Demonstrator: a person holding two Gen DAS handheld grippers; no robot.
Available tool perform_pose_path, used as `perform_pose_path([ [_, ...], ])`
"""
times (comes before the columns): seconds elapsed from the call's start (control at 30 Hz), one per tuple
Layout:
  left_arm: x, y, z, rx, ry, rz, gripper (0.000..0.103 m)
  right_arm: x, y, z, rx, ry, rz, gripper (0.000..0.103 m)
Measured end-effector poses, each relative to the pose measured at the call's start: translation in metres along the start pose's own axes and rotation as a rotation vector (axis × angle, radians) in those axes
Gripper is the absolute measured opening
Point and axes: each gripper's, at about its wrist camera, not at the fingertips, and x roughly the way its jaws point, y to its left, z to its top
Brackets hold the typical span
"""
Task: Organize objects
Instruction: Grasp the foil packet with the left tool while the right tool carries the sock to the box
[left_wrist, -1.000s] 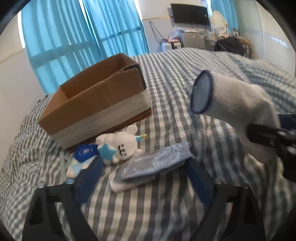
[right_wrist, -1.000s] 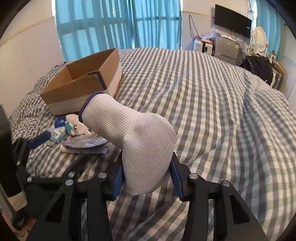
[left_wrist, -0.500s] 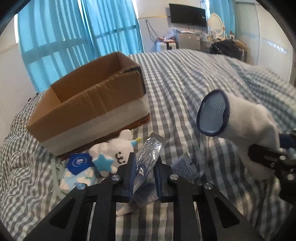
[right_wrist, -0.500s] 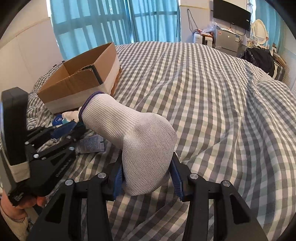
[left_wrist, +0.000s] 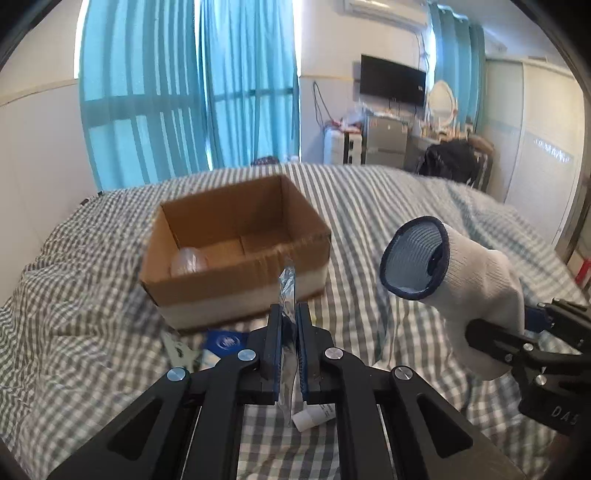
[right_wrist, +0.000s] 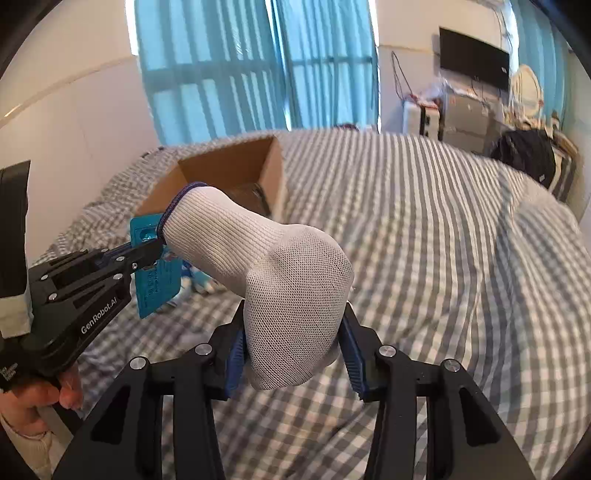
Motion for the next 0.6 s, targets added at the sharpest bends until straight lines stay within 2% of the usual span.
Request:
perform_pose_path([
  [0.27,-0.023,0.026,0.037,-0.033,-0.064,0.006,0.007,-0.021,0.044,0.052,-0.088,-0.095,-0.003,0.045],
  [0.4,-0.015,0.037,0.058,-0.058,-0.085,0.02,0.007,-0.016,0.056,0.081,-0.101,-0.122,0.022,0.045],
  [0.6,0.013,0.057,0.085,-0.082,-0.101,0.049,0.007,0.013,0.065,0.127,-0.114,-0.153,0.051,0.045],
])
